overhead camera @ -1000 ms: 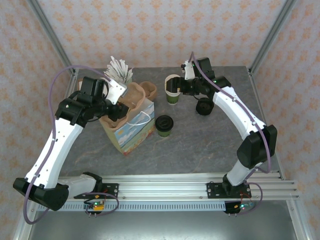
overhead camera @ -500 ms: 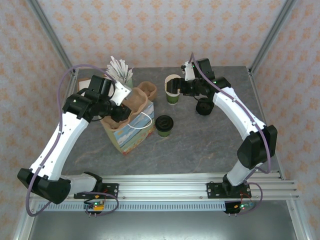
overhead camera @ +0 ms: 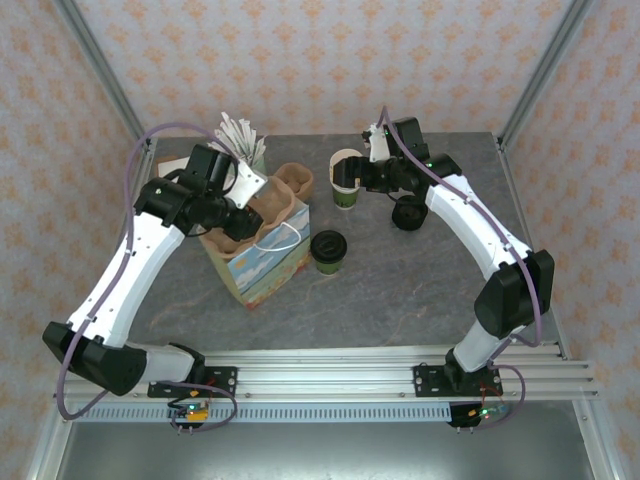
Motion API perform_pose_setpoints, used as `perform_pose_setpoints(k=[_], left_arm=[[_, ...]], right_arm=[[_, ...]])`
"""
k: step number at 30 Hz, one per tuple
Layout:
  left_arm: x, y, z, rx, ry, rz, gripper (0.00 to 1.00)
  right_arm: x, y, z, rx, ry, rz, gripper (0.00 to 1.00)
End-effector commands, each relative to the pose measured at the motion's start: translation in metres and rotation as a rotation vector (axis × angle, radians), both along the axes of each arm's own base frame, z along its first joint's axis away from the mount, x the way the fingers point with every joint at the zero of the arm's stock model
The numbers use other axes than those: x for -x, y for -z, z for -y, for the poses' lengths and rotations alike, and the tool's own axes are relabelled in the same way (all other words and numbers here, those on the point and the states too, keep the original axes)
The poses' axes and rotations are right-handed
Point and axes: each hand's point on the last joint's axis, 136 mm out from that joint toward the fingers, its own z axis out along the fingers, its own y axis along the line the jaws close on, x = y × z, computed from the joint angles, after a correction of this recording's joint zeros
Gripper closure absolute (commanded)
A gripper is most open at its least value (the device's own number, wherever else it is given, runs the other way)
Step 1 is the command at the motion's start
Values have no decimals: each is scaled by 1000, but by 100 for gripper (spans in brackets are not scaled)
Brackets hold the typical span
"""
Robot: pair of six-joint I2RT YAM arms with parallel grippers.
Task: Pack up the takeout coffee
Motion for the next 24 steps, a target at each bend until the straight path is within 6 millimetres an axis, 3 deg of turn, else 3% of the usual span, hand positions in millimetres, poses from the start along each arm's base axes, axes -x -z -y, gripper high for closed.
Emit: perform_pose_setpoints(k=[1, 17, 24], left_arm=[[3, -2, -5, -58, 24, -9, 67], [-11, 6, 2, -106, 39, -30, 67], [-13, -4, 4, -93, 28, -8, 66]], right_arm=[[1, -12, -2, -20, 0, 36, 22], [1, -13, -2, -14, -1, 38, 22], [0, -13, -3, -16, -3, 33, 22]])
